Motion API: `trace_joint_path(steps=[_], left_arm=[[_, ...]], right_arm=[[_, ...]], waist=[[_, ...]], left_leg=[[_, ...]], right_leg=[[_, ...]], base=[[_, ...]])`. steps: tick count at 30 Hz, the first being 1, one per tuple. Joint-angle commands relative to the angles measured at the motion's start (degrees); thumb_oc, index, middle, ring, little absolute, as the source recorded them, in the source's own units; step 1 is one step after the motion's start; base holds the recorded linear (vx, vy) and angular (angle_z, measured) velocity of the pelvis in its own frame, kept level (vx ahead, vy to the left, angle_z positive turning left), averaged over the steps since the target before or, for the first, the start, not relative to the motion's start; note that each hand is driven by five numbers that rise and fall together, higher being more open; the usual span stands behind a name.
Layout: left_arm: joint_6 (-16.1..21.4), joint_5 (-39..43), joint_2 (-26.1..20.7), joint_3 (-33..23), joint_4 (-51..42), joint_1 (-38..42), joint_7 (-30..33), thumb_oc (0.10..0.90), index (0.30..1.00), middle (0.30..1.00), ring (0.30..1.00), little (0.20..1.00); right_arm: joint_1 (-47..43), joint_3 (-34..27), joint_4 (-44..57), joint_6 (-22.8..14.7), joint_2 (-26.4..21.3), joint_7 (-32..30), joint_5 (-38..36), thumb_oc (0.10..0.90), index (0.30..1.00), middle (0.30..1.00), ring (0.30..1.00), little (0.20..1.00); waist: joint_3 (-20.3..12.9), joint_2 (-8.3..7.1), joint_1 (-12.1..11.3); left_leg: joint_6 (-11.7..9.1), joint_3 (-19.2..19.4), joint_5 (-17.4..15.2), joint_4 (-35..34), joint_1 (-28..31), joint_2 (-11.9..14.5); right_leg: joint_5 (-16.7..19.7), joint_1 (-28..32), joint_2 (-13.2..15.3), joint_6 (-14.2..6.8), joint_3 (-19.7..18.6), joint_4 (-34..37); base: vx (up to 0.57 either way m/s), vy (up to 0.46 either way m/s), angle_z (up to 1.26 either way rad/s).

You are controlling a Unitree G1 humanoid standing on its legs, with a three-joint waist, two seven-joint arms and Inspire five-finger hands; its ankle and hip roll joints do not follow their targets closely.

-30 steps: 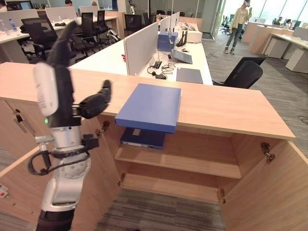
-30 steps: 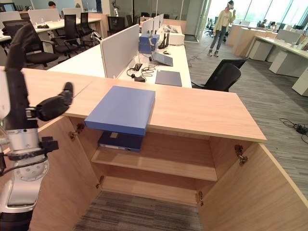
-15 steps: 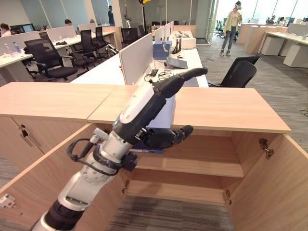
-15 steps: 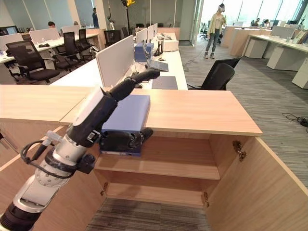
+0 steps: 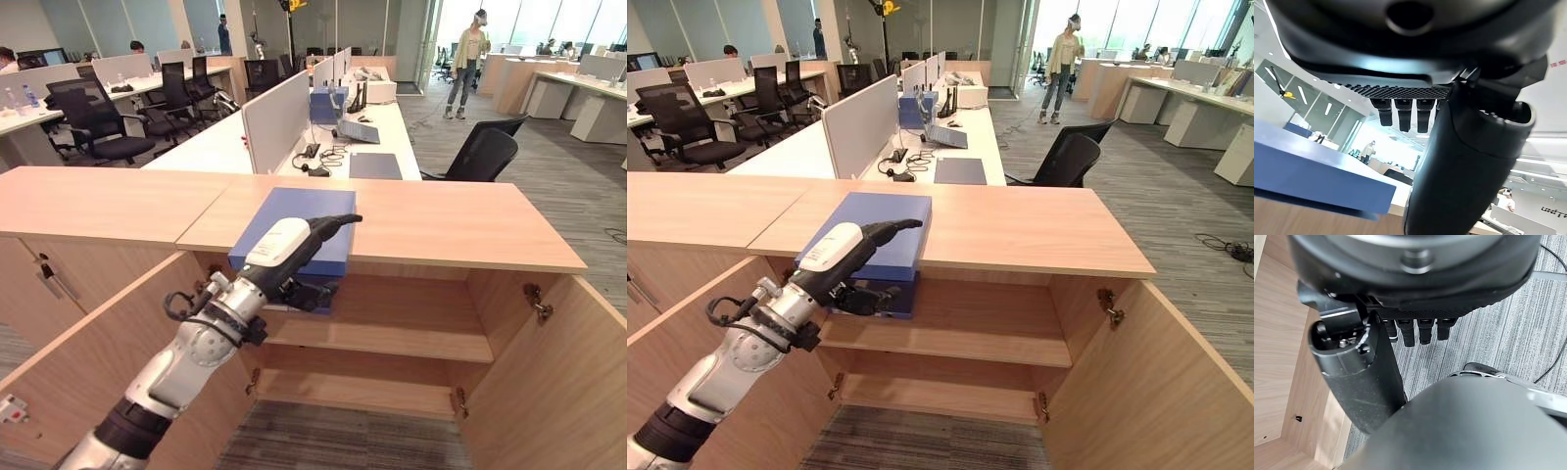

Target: Put the empty folder in the office cabinet

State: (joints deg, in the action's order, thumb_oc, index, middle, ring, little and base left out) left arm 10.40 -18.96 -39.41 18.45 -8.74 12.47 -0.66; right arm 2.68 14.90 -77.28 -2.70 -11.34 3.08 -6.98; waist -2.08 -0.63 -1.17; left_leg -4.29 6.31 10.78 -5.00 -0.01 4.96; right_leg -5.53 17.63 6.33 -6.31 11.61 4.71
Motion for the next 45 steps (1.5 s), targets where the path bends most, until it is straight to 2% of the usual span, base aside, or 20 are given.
trace_joint_path(steps=[1,14,22,36,37,41,43,44,45], left_arm=[[0.69,-0.55,0.87,-4.11,0.01,8.58,4.53,0.800,0.900,0.900,0.900,0.900],[-1.03,-10.88,1.34,-5.13,6.23,8.81,10.58,0.800,0.900,0.900,0.900,0.900],[-2.99,-19.97,1.21,-0.26,15.05,12.90,16.14,0.800,0.900,0.900,0.900,0.900],[-8.51,-28.12,1.87,4.68,27.22,19.95,20.91,0.800,0.900,0.900,0.900,0.900],[-7.42,-28.91,2.76,6.60,29.08,20.14,20.49,0.800,0.900,0.900,0.900,0.900],[-10.60,-31.25,2.11,5.91,31.41,21.47,24.08,0.800,0.900,0.900,0.900,0.900],[-11.89,-33.01,1.99,6.39,33.78,22.06,26.20,0.516,0.474,0.474,0.474,0.474],[-12.35,-33.53,2.01,6.43,34.33,22.26,27.40,0.400,0.300,0.300,0.300,0.300],[-12.36,-33.55,2.04,6.47,34.43,22.29,27.52,0.400,0.300,0.300,0.300,0.300]], right_arm=[[-0.10,1.39,-3.16,1.28,-0.57,0.40,1.05,0.800,0.900,0.900,0.900,0.900],[0.90,1.19,-2.49,1.42,-0.78,-0.67,1.60,0.800,0.900,0.900,0.900,0.900],[0.77,1.92,-2.52,1.21,-0.92,-2.00,1.40,0.800,0.900,0.900,0.900,0.900],[0.42,2.31,-3.09,1.28,-1.49,-3.23,1.73,0.800,0.900,0.900,0.900,0.900],[-0.76,1.79,-4.89,1.81,-2.00,-3.99,1.48,0.800,0.900,0.900,0.900,0.900],[0.00,2.32,-3.00,0.93,-1.79,-3.87,1.00,0.800,0.900,0.900,0.900,0.900],[0.32,2.75,-2.86,0.80,-1.66,-4.11,1.54,0.800,0.900,0.900,0.900,0.900],[0.28,2.81,-2.99,0.74,-1.52,-4.21,1.70,0.800,0.900,0.900,0.900,0.900],[0.26,2.82,-3.02,0.72,-1.50,-4.23,1.71,0.800,0.900,0.900,0.900,0.900]], waist=[[0.99,-0.04,-0.13],[0.91,-0.25,0.68],[0.90,-0.46,1.28],[0.65,-0.63,2.20],[0.43,-0.50,2.21],[0.59,-0.65,2.32],[0.64,-0.72,2.60],[0.64,-0.77,2.58],[0.64,-0.78,2.58]], left_leg=[[0.00,1.70,-11.94,0.00,9.32,-2.04],[-0.16,2.34,-12.19,0.00,9.62,-1.82],[-0.19,2.68,-12.32,0.00,9.84,-1.82],[-0.19,3.27,-12.49,0.00,10.13,-1.79],[-0.16,3.26,-12.53,0.00,10.22,-1.88],[-0.21,3.44,-12.54,0.00,10.30,-1.83],[-0.20,3.65,-12.55,0.00,10.31,-1.80],[-0.20,3.71,-12.55,0.00,10.28,-1.80],[-0.20,3.73,-12.55,0.00,10.27,-1.80]], right_leg=[[3.09,-5.19,-1.80,-1.92,4.32,0.29],[2.93,-5.18,-1.80,-1.84,3.64,0.29],[2.85,-5.13,-1.85,-1.89,3.37,0.29],[2.86,-5.18,-1.92,-2.06,3.15,0.29],[2.80,-5.08,-1.90,-2.07,3.20,0.29],[2.77,-5.13,-1.95,-2.05,3.03,0.29],[2.81,-5.23,-1.96,-2.13,2.91,0.29],[2.80,-5.26,-1.97,-2.15,2.89,0.29],[2.80,-5.27,-1.97,-2.16,2.88,0.29]], base=[[0.00,0.000,0.00],[0.00,-0.002,-0.02],[-0.01,-0.008,-0.05],[0.00,0.000,0.00],[0.00,0.005,-0.03],[0.00,0.000,0.00],[-0.01,-0.004,-0.06],[-0.02,-0.005,-0.18],[-0.01,-0.001,-0.17]])
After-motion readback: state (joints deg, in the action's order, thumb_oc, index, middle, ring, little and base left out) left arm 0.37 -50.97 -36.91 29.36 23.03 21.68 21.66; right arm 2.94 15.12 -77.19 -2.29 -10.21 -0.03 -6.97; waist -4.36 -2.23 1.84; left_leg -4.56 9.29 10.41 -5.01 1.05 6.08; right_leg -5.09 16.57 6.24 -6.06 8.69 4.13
